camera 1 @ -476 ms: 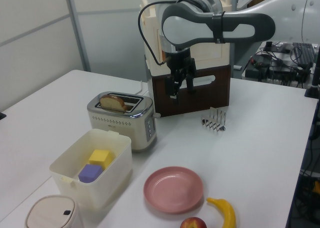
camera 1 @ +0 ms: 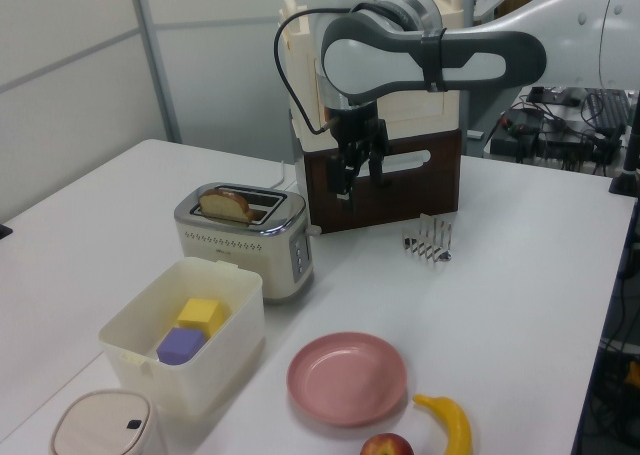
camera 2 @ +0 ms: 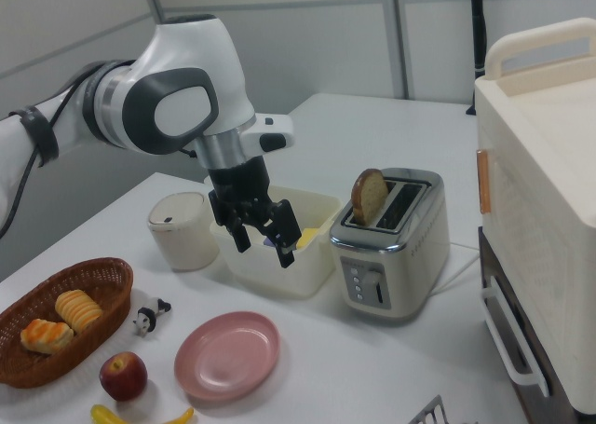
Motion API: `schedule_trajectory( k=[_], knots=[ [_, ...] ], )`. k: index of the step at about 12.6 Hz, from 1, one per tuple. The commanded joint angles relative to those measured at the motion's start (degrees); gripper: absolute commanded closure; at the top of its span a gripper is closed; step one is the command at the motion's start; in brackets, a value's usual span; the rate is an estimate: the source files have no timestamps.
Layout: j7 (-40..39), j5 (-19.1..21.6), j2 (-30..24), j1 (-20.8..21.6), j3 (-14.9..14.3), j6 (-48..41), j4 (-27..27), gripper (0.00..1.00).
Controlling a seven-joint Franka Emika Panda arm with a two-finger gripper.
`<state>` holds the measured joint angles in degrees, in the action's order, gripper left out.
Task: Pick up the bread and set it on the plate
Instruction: 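Move the open gripper over the toaster toward the toast slice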
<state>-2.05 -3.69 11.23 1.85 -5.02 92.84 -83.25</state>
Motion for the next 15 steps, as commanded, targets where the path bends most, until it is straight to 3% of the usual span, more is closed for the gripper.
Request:
schedule_trajectory(
  k=[1,15],
  knots=[
    [0.20,-0.70,-0.07,0.61,-0.17,3.65,-1.48,0.00],
    [-3.40,-1.58,3.36,0.70,0.10,14.56,-1.39,0.00]
  ],
)
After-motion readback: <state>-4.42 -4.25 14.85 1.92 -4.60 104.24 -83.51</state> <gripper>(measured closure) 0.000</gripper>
